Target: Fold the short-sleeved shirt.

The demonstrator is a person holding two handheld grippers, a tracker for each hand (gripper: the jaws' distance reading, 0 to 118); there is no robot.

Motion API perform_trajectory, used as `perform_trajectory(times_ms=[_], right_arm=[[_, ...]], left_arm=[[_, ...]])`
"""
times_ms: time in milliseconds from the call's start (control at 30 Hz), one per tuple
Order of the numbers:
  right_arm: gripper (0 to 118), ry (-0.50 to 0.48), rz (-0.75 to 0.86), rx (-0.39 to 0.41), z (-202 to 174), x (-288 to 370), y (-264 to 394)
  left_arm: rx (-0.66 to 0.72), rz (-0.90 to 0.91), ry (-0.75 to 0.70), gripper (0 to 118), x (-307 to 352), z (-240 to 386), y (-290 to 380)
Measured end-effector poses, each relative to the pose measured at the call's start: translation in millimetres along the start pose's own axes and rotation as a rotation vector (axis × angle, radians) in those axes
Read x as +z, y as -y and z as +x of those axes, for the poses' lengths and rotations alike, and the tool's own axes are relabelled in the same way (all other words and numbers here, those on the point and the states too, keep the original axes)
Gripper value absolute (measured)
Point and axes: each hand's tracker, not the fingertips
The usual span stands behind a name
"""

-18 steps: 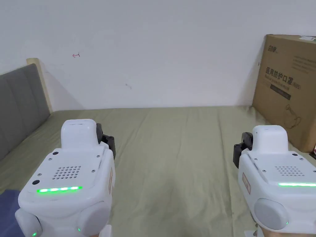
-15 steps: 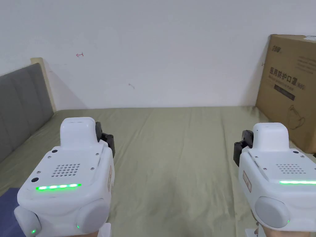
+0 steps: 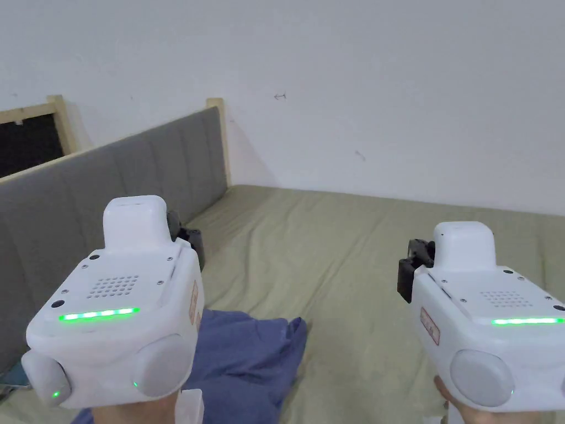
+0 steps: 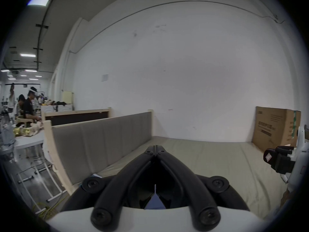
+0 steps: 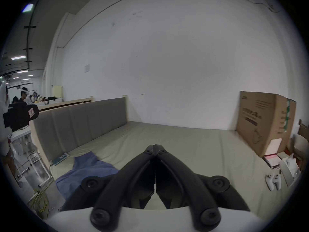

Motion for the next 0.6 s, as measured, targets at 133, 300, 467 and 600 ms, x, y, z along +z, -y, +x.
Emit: perform_trajectory(times_ms=[133,300,467,600], right_arm=[[0,-0.069,-0.020,0.031,-27,-11,5],[0,-0.087,-0.044,0.032,-35,-19,10],[0,-0.062,-0.088,0.015,-23,-28,22],[0,-0.042,-0.147,-0.035,-11,-39,38]], left_arm=[[0.012,-0.025,-0.065,0,1,-24,2],[0.032,-0.095,-0.091,0,-13,-32,16],[0.015,-0.342,-0.048,9,-67,-27,55],[0.135,-0.683,0.081,108,-125,-30,112]])
